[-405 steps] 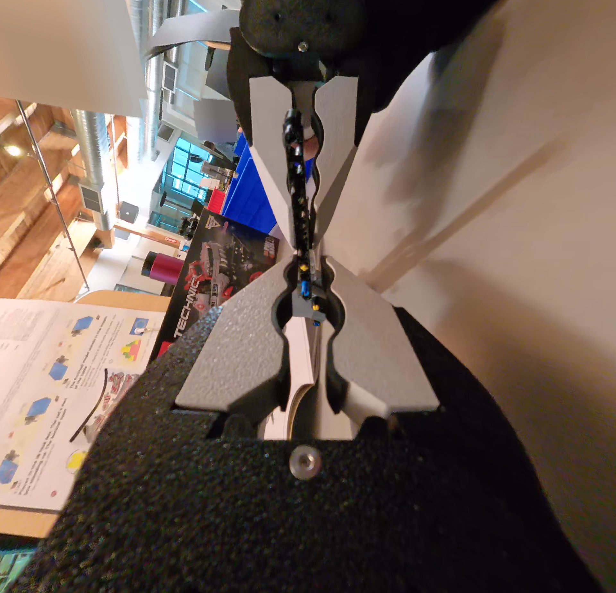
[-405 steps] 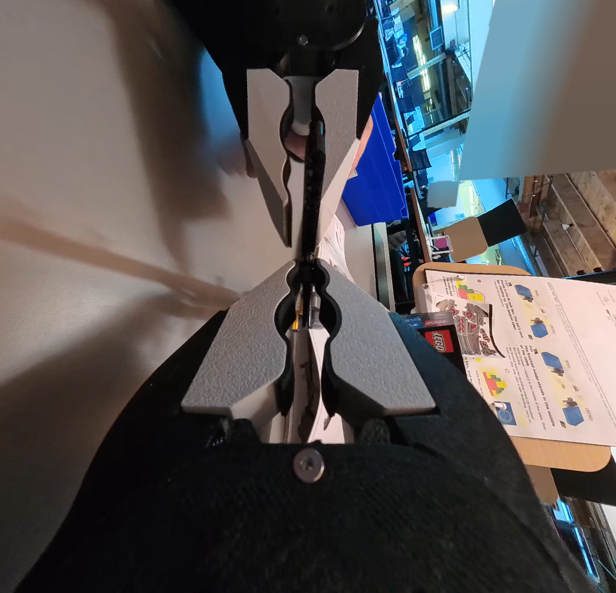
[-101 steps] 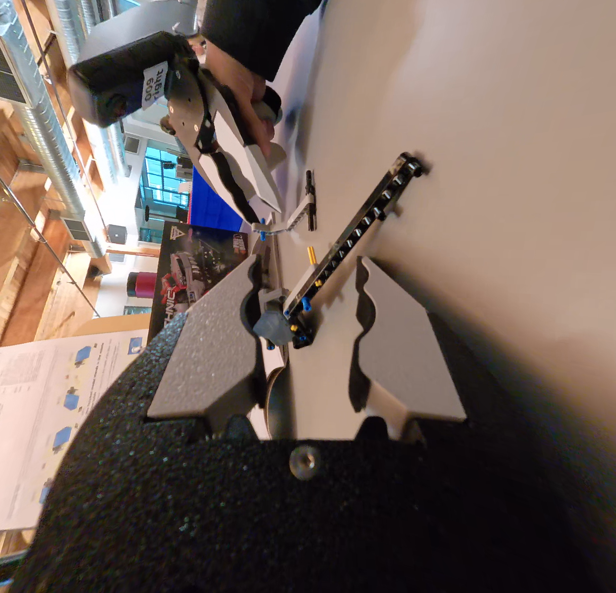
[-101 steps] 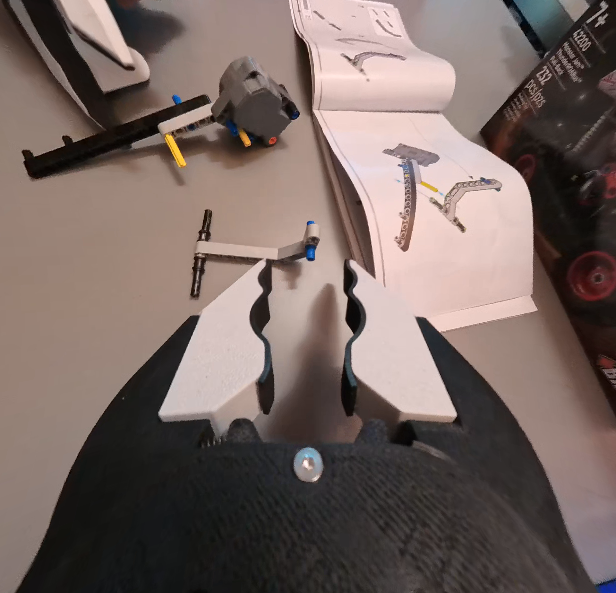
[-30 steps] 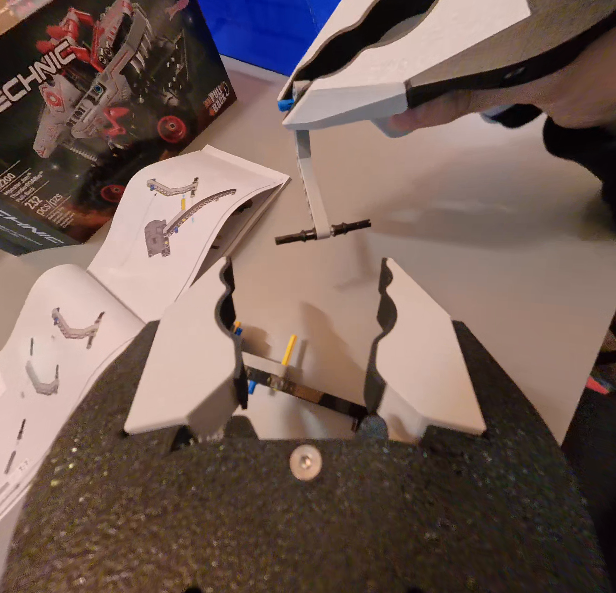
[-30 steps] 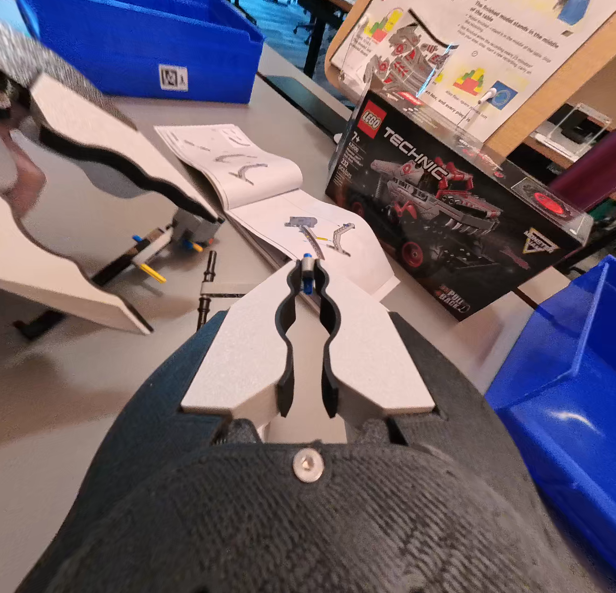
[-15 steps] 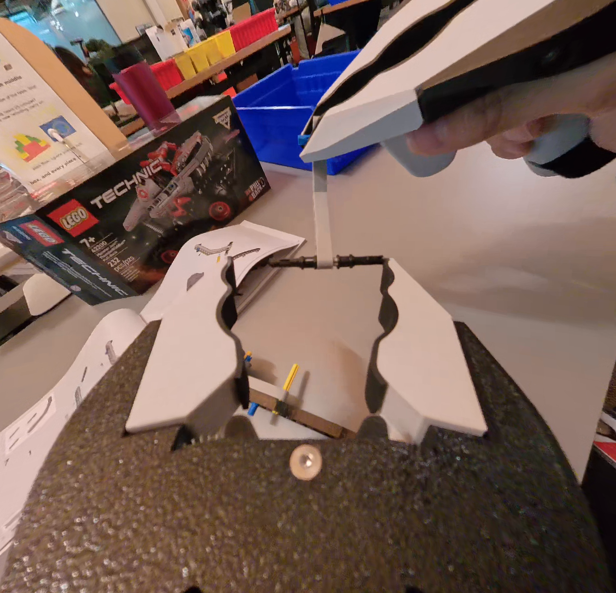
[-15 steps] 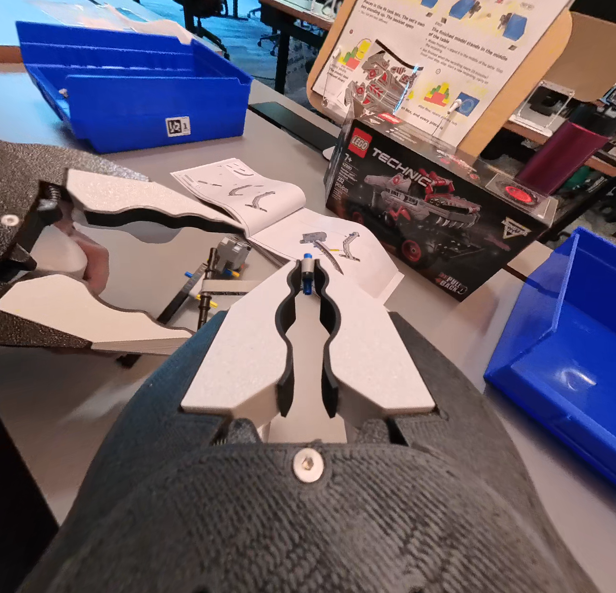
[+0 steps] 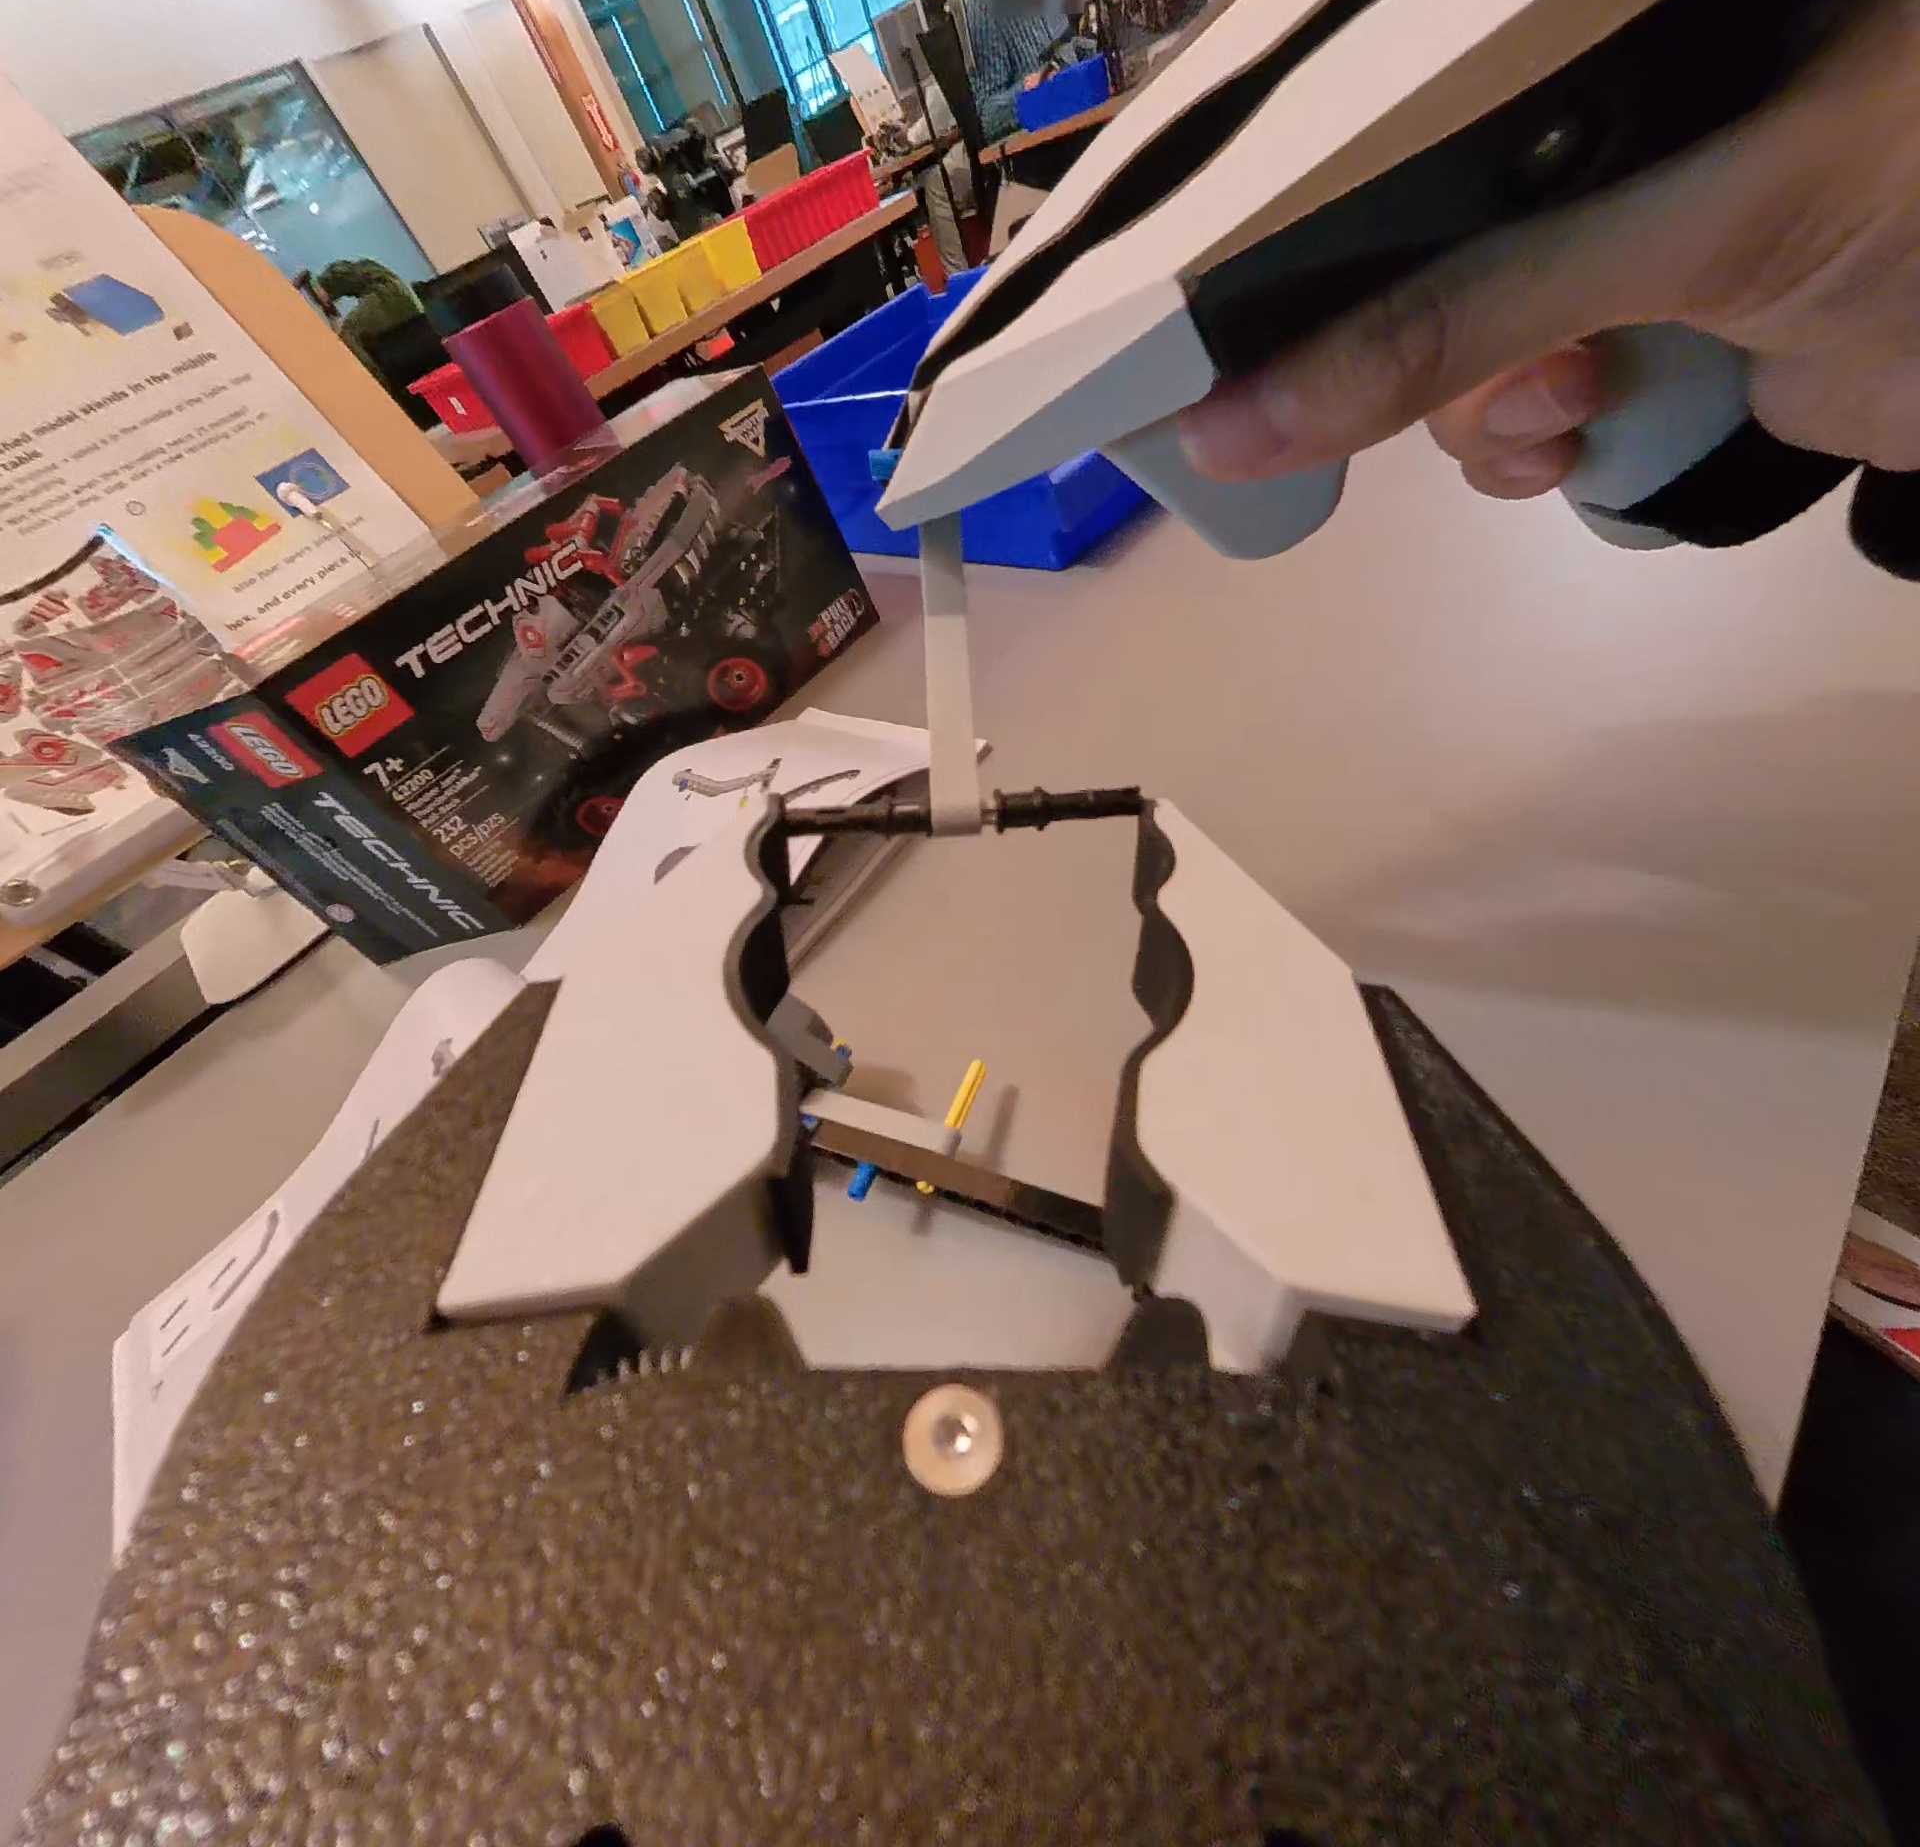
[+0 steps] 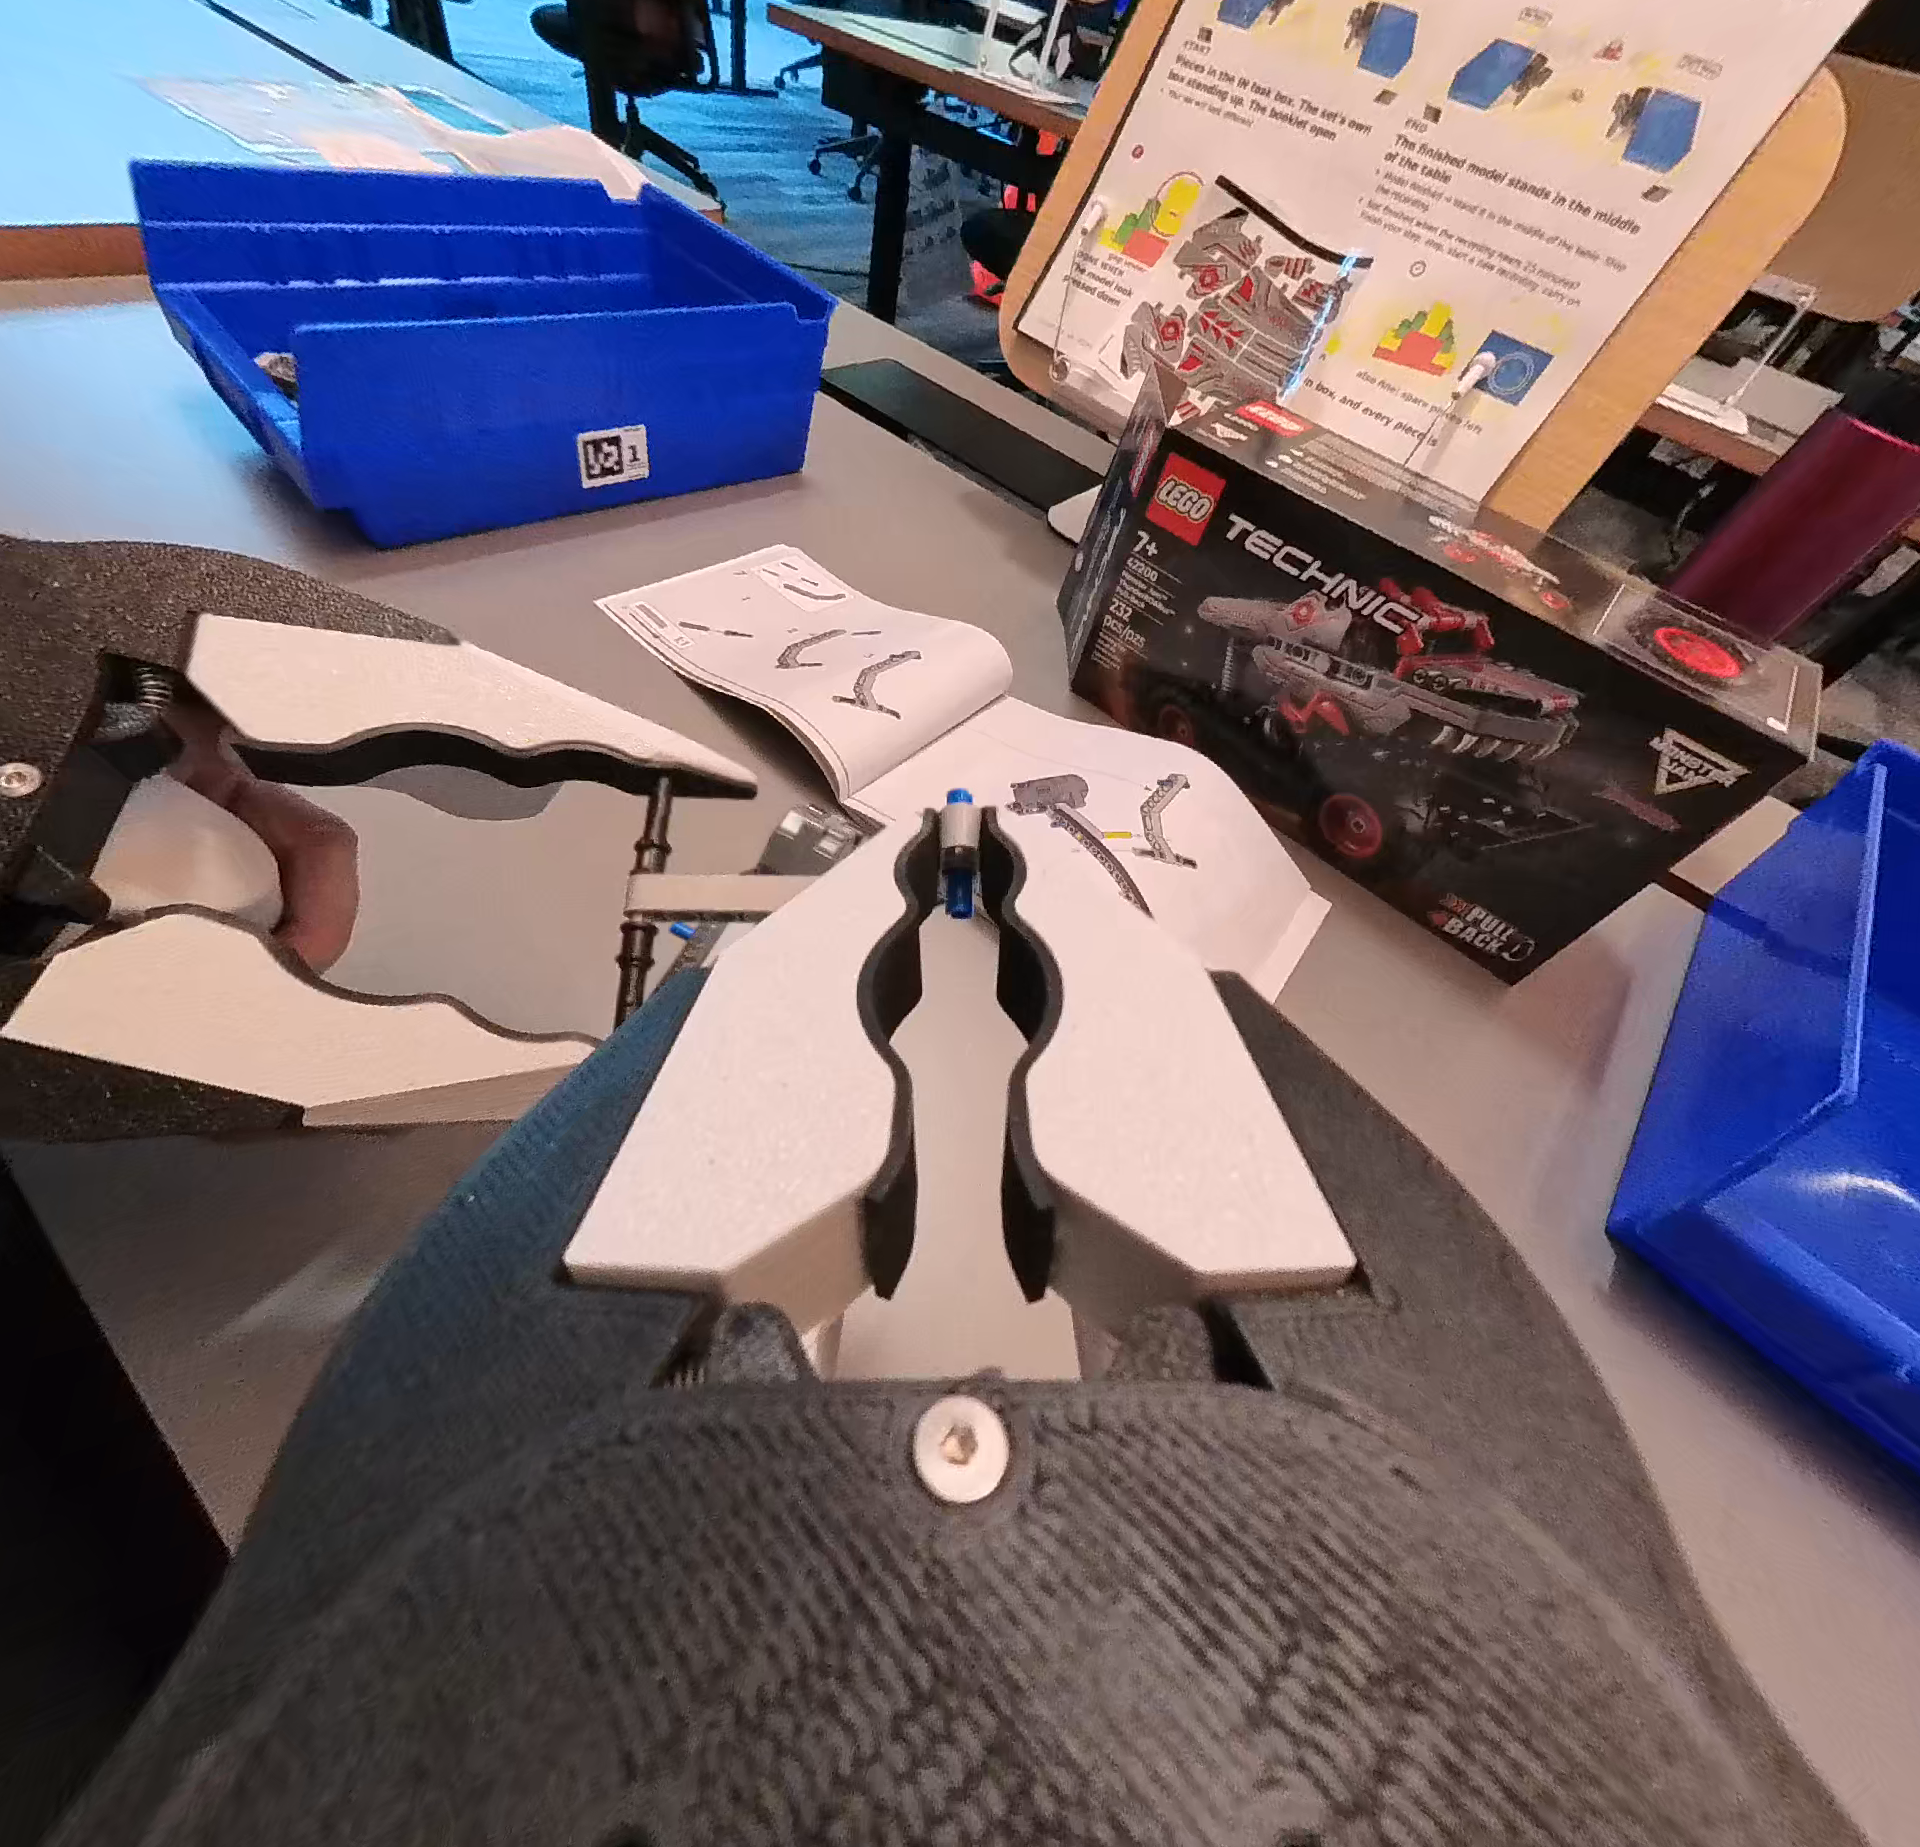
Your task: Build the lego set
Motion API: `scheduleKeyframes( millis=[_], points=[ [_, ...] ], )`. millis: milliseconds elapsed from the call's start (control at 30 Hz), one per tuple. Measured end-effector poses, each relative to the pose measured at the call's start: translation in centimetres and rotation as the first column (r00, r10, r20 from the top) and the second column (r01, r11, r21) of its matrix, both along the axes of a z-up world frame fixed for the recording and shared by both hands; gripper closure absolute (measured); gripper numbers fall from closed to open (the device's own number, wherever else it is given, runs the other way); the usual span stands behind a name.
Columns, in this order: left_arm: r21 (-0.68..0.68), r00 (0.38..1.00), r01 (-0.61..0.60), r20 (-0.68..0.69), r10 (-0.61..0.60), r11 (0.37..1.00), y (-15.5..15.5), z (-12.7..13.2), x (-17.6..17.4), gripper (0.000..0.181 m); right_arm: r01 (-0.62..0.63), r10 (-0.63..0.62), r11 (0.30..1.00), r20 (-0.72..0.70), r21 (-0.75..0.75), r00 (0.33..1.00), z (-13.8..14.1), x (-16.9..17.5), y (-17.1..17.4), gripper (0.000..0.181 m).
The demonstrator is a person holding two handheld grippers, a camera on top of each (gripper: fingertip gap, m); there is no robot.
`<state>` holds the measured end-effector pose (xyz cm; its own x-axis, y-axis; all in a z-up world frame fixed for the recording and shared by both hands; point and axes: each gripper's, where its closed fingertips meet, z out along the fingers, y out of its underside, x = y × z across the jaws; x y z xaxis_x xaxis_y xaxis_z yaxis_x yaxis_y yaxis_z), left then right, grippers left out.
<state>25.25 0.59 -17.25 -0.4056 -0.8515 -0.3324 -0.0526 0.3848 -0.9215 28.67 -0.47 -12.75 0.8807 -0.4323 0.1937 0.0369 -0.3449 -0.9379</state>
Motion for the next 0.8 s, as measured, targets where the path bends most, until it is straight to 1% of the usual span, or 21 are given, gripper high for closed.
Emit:
scheduleKeyframes(
  millis=[100, 400, 533, 667, 800],
  points=[
    [0.01, 1.0, -0.007, 0.019, 0.006, 1.0, 0.2, 0.1, 0.0, 0.117, -0.005, 0.005, 1.0, 0.001, 0.007, 1.0, 0.1, -0.1, 0.1, 0.177],
    [0.085, 1.0, -0.005, 0.024, 0.003, 0.996, 0.3, -0.6, 0.4, 0.121, -0.033, 0.033, 0.999, -0.01, -0.002, 0.999, -0.7, 0.4, -0.1, 0.177],
    [0.081, 1.0, 0.003, 0.014, -0.004, 0.997, 0.3, -0.9, 0.9, 0.121, -0.031, 0.031, 0.999, -0.021, 0.01, 0.999, -1.0, 0.9, 0.0, 0.177],
    [0.069, 0.999, 0.022, -0.041, -0.019, 0.997, 0.4, -1.6, 1.4, 0.12, -0.014, 0.014, 1.0, -0.024, 0.002, 1.0, -1.6, 1.5, 0.0, 0.177],
    [0.077, 0.999, 0.02, -0.037, -0.017, 0.997, 0.8, -1.7, 1.9, 0.12, 0.003, -0.002, 1.0, -0.028, 0.025, 1.0, -1.7, 1.9, 0.2, 0.177]
  ],
)
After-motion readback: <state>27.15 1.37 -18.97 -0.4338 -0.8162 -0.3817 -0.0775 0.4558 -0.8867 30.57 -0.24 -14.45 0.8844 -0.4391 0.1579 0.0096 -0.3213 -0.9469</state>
